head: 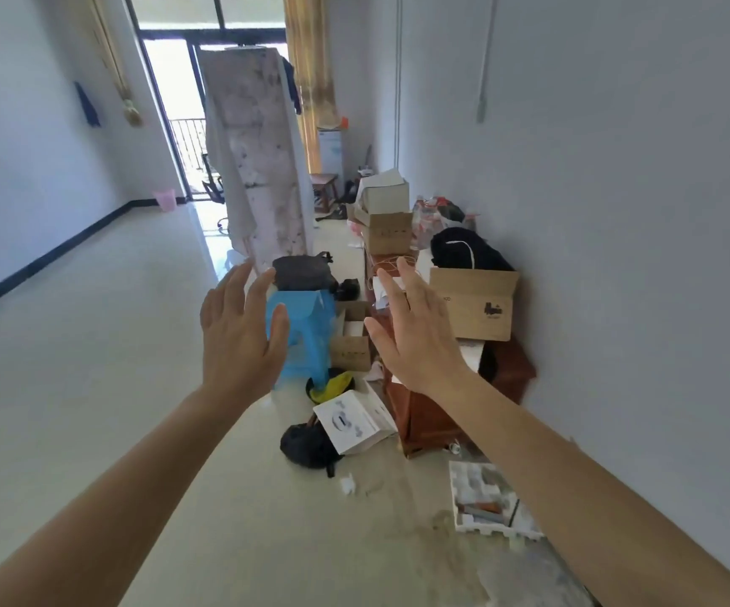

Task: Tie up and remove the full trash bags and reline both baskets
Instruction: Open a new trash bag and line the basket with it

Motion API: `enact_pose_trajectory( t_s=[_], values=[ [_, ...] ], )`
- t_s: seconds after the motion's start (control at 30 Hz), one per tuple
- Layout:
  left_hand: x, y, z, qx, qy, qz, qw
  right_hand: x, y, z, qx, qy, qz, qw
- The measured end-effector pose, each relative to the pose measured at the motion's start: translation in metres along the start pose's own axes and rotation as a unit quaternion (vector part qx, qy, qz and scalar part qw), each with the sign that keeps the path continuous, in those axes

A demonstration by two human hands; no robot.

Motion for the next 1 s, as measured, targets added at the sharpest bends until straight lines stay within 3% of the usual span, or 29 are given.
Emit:
enact_pose_trajectory(
  t_s=[0.33,0.57,0.73,1.0],
  values=[
    [-0.106,0.116,0.191,0.043,0.107,0.033,0.993,-0.202,0.226,0.013,0.040,0.057,0.122,0.990],
    [-0.214,0.181,0.353,0.067,0.133,0.068,0.987,-0.374,0.355,0.030,0.081,0.025,0.188,0.978],
    [-0.273,0.287,0.455,0.111,0.101,0.062,0.987,-0.453,0.479,0.036,0.050,0.023,0.168,0.984],
    [-0.390,0.452,0.543,0.042,0.070,0.047,0.996,-0.549,0.636,0.001,-0.003,0.006,0.144,0.989]
  ],
)
Point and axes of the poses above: each hand's wrist, its own y-axis towards the middle knuckle, its own x-axis out of the back of the hand, z = x × y, the point moved 2 cm from there along y, towards the middle knuckle, and after that the axes turned 13 degrees about y, right-handed, at the moved point
